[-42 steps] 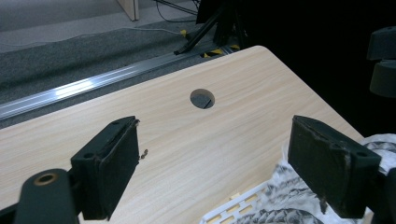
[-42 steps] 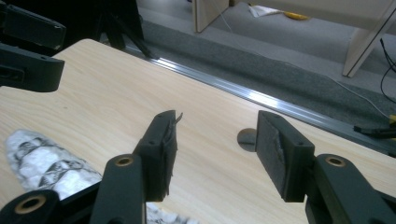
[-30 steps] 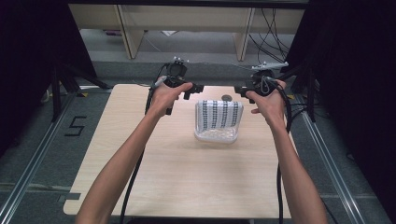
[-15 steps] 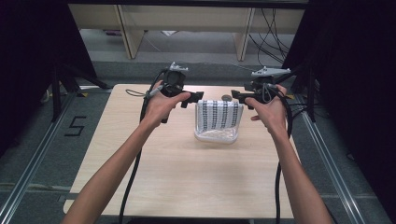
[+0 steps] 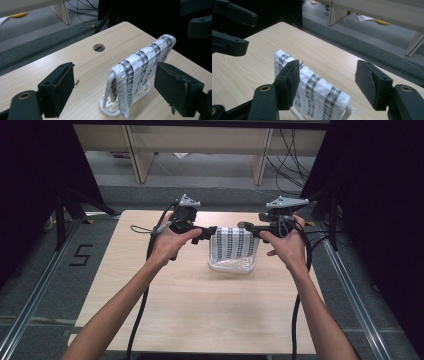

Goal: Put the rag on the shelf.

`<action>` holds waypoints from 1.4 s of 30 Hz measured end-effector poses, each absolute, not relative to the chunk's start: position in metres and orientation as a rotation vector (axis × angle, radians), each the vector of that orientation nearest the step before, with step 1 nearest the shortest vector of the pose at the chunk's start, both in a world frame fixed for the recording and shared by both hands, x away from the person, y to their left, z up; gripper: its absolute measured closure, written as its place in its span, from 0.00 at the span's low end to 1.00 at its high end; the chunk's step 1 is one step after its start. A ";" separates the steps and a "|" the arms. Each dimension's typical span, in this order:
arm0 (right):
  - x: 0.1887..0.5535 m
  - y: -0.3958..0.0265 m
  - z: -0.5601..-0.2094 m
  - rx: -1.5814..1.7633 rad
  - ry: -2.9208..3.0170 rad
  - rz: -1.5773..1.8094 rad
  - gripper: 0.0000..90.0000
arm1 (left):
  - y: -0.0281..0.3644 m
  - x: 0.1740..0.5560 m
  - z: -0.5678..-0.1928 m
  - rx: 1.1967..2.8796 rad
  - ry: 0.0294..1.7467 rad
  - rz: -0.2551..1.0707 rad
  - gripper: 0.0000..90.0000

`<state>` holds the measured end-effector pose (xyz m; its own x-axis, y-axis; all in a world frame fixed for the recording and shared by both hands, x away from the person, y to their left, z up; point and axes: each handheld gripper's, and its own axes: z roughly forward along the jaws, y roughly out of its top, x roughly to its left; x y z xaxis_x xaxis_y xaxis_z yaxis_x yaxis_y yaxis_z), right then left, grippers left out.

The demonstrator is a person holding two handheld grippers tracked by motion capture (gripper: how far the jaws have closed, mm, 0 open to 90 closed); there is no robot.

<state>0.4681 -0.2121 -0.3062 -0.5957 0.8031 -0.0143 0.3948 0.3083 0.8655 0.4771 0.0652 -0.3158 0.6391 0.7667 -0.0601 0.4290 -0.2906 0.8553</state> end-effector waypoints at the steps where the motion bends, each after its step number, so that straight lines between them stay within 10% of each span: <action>1: 0.467 -0.212 -0.307 1.064 2.139 1.219 0.41 | 0.066 0.476 -0.317 1.920 0.944 0.458 0.18; 42: 0.399 -0.214 -0.363 0.999 2.168 1.334 0.35 | 0.115 0.405 -0.375 1.857 0.908 0.387 0.18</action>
